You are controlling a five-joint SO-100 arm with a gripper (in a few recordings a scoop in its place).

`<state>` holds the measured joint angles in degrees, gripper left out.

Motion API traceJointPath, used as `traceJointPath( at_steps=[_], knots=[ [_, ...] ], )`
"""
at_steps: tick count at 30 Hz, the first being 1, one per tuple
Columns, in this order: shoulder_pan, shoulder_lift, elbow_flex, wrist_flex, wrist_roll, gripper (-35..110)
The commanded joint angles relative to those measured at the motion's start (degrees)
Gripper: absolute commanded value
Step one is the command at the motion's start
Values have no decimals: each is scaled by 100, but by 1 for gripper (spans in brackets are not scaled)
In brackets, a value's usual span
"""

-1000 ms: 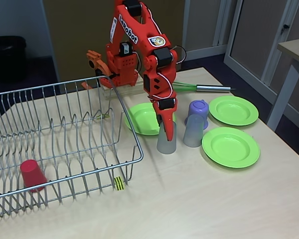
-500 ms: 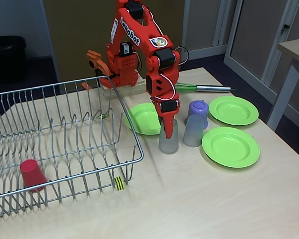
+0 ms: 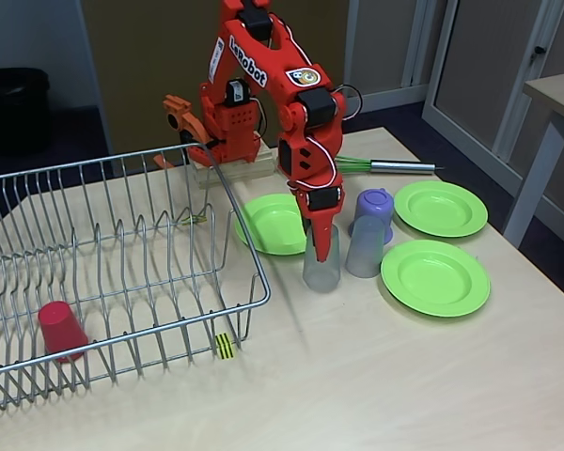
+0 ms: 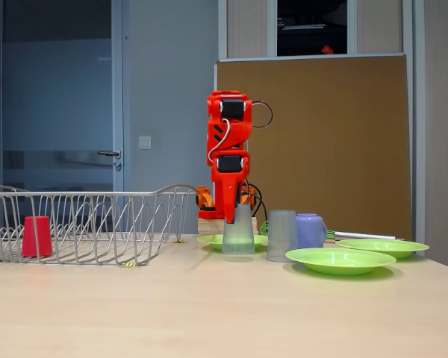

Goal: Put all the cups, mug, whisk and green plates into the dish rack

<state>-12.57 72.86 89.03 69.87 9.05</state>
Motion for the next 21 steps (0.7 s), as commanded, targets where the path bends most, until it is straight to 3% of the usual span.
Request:
traceJointPath(
  at_steps=[1,9,21],
  knots=[
    [-70,35,-123,-18,26,7],
    [0,9,-105,-9,-97,29],
    [-26,26,-387,325,-35,35]
  ],
)
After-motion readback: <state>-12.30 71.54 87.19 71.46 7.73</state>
